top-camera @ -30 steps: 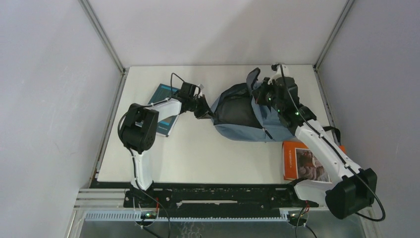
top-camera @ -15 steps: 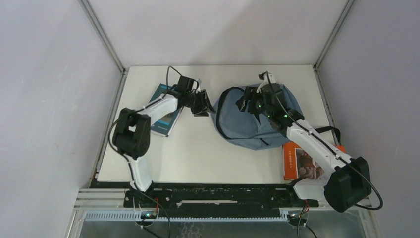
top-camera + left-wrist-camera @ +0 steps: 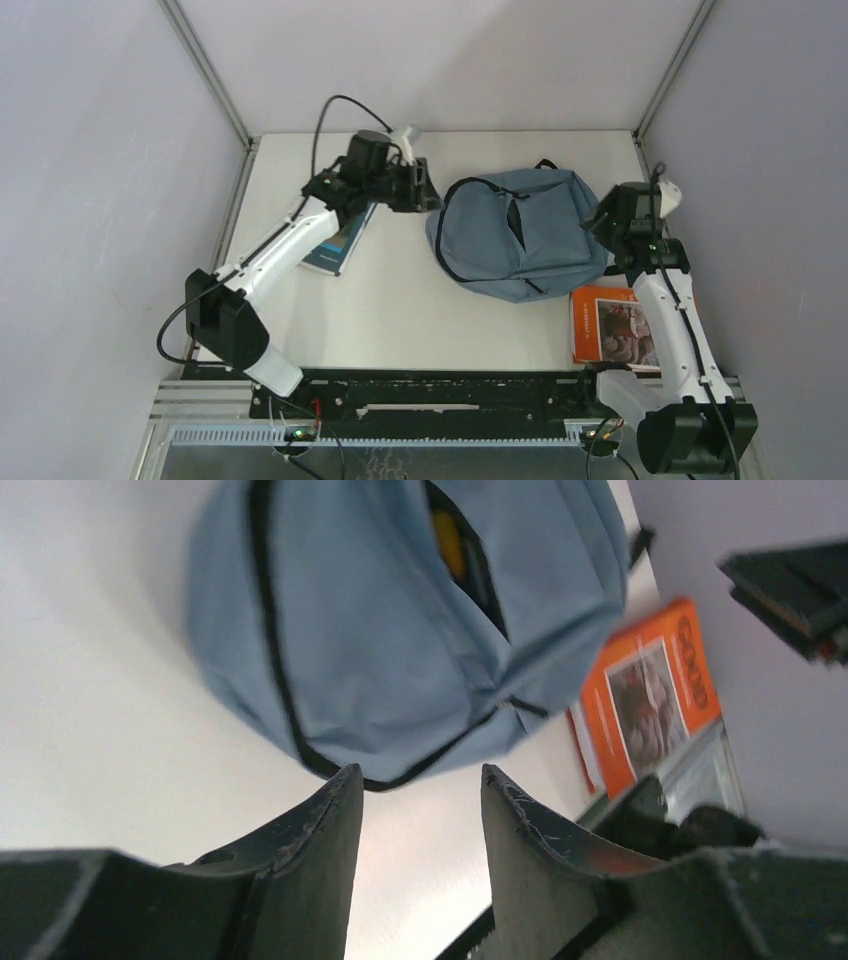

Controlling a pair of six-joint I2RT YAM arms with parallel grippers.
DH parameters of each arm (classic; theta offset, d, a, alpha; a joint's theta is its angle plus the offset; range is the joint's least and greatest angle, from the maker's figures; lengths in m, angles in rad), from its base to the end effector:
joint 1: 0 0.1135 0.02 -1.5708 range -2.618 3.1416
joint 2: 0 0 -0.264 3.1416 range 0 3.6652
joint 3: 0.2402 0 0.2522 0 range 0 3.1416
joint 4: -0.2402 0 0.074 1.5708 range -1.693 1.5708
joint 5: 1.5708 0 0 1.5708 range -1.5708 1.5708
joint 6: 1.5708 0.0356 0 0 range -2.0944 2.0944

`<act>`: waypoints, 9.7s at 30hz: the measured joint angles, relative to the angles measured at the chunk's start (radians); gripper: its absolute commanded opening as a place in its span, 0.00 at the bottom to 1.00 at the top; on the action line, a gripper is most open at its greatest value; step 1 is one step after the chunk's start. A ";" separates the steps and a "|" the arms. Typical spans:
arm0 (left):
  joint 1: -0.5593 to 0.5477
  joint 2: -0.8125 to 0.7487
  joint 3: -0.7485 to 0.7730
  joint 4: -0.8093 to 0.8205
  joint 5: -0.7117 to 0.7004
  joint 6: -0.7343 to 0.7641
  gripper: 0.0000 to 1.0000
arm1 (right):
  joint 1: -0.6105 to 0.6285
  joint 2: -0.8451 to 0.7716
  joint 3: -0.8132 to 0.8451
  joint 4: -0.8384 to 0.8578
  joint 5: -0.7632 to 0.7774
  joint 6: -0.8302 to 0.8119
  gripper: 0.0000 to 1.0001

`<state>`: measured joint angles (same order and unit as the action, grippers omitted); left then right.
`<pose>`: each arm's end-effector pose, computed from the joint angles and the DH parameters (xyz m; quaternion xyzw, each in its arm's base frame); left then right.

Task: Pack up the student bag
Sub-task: Move the student bag to the center of the board, then move the book to the center of the board, then pick up the book from the center of the board, then adjust the student bag at the center of the board, then place the book in the student bag.

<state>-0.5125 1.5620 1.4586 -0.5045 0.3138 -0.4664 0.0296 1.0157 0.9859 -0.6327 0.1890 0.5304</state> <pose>0.3049 -0.1842 0.3503 0.0925 0.8735 -0.3373 0.3386 0.2135 -0.0004 0.3235 0.2618 0.8565 0.0392 0.4432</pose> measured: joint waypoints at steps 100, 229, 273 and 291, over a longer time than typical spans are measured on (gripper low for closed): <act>-0.381 0.644 0.329 -0.068 0.119 0.021 0.52 | -0.568 -0.217 -0.446 -0.240 -0.077 0.383 0.78; 0.480 -0.631 -0.491 0.038 -0.264 -0.249 0.00 | 0.632 1.159 0.755 0.016 -0.280 -0.233 0.51; 0.446 -0.439 -0.530 0.067 -0.047 -0.161 0.00 | 0.712 0.880 0.349 0.349 -0.378 -0.052 0.68; 0.446 -0.408 -0.530 0.074 -0.043 -0.149 0.00 | 0.706 0.930 0.341 0.368 -0.333 -0.038 0.00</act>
<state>-0.0666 1.1538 0.9287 -0.4305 0.2707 -0.6151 0.7357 1.9453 1.3273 -0.2646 -0.1440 0.4923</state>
